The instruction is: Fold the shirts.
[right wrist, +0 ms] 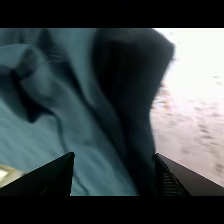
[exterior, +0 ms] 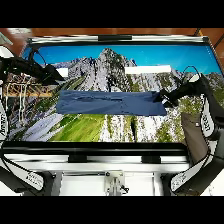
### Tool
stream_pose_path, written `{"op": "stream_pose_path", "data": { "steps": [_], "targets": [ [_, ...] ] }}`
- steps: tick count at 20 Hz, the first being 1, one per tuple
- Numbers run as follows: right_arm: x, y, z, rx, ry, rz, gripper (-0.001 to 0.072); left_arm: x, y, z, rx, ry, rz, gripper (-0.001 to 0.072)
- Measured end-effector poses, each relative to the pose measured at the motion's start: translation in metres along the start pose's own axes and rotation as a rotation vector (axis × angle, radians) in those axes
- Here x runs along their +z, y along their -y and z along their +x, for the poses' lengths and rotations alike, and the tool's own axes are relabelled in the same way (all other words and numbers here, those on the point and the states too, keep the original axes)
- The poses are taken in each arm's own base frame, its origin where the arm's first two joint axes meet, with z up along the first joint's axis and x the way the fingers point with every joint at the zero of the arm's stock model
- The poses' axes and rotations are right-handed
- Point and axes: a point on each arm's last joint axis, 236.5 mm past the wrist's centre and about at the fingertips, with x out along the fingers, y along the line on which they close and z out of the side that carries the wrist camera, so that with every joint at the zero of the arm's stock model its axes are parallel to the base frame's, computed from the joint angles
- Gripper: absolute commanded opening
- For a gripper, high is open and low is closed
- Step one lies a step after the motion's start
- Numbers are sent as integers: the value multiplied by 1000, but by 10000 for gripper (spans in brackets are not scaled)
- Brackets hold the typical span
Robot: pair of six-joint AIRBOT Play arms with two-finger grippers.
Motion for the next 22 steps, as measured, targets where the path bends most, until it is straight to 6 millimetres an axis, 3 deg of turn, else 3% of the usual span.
{"op": "stream_pose_path", "data": {
  "steps": [2, 3, 5, 6, 8, 11, 14, 17, 22],
  "targets": [
    [1, -2, 8, 25, -11, 14, 135, -2, 11, 5, -16, -9, 16, 533],
    [2, -1, 11, 26, -9, 12, 62, -2, 16, 7, -26, -12, 24, 533],
    [5, -7, 6, 37, 16, -12, 61, -3, 27, 11, -49, -15, 37, 525],
    [6, -12, -1, 43, 29, -25, 61, -3, 34, 14, -63, -15, 43, 449],
    [8, -26, -20, 55, 75, -54, 61, -4, 55, 21, -106, -20, 66, 201],
    [-2, -51, -55, 68, 114, -92, 61, -9, 92, 46, -151, -37, 118, 100],
    [-27, -75, -91, 69, 119, -127, 61, -20, 138, 88, -195, -61, 185, 42],
    [-52, -92, -126, 48, 141, -147, 61, -42, 179, 134, -223, -103, 256, 42],
    [-92, -114, -168, 25, 179, -173, 61, -85, 222, 188, -244, -180, 342, 41]
  ]
}}
